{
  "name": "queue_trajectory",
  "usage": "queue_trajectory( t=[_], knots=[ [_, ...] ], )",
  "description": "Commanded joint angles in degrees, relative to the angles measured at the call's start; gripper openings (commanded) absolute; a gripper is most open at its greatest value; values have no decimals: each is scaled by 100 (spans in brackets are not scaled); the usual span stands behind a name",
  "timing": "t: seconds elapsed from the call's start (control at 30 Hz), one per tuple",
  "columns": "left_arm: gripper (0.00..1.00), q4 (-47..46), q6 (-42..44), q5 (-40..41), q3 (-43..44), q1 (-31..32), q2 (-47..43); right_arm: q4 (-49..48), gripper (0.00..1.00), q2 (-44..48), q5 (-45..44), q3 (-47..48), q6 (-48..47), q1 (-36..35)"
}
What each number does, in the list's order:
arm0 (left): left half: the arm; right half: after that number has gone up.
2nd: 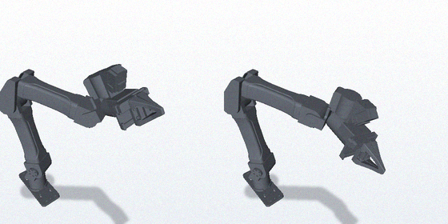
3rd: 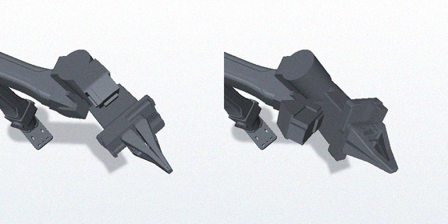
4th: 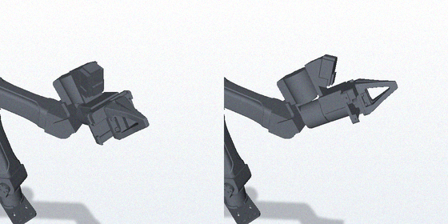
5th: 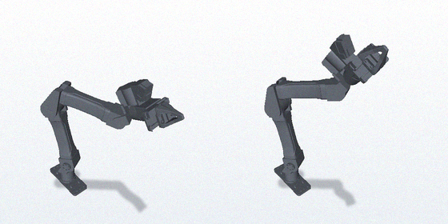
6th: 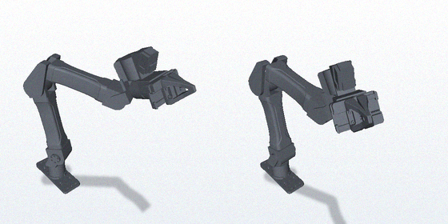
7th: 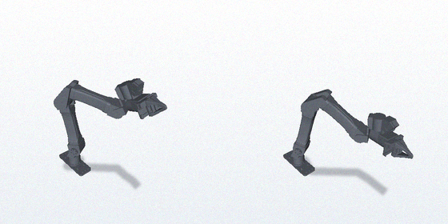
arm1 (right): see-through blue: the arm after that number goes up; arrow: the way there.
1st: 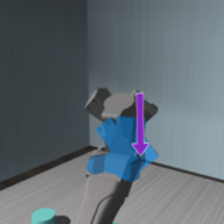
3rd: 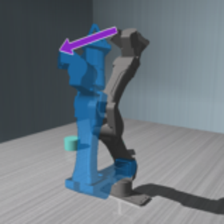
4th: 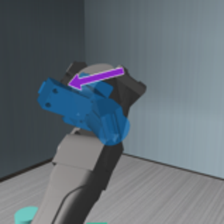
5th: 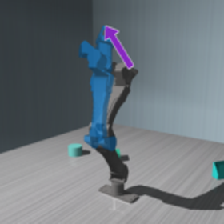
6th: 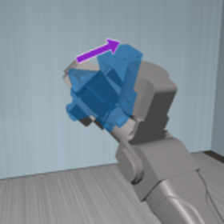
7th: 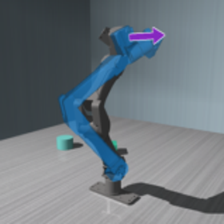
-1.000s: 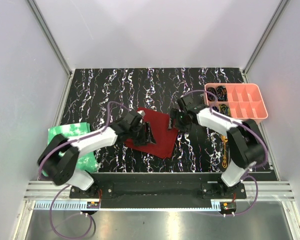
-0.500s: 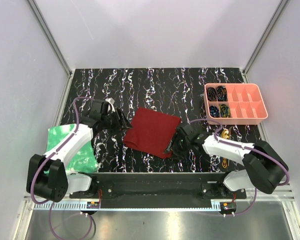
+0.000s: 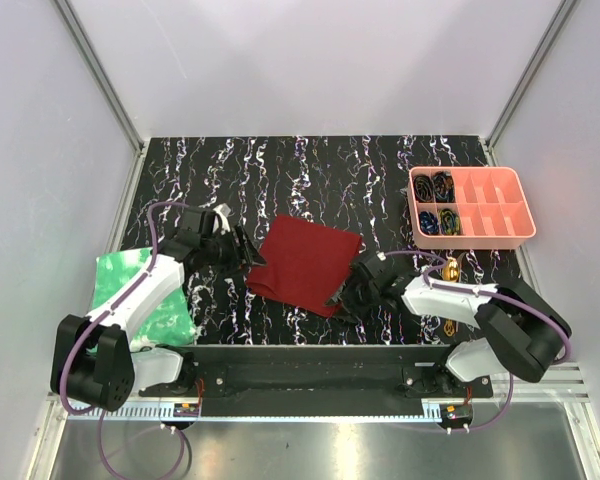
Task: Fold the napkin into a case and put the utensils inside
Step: Smooth out the square-folded napkin at the center of the board.
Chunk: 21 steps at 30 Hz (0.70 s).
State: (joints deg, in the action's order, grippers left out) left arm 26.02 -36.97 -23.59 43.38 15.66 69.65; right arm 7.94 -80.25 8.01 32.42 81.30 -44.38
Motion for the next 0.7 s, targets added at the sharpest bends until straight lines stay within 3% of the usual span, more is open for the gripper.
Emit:
queue_trajectory(
  t=[0.0,0.37,0.43,0.6,0.67],
  knots=[
    [64,-212,164,-233,-22,-72,-197,-364,45,-105,-159,-78,386,-88],
    [64,-36,357,-137,110,-195,-180,-364,41,-210,-212,-157,615,-150],
    [64,-18,401,-102,145,-221,-145,-364,34,-193,-247,-166,650,-141],
    [68,8,498,47,145,-248,39,-364,27,-132,-221,-166,572,-150],
    [75,26,594,-39,189,-248,285,-364,15,-27,-195,-193,476,-150]
  ],
)
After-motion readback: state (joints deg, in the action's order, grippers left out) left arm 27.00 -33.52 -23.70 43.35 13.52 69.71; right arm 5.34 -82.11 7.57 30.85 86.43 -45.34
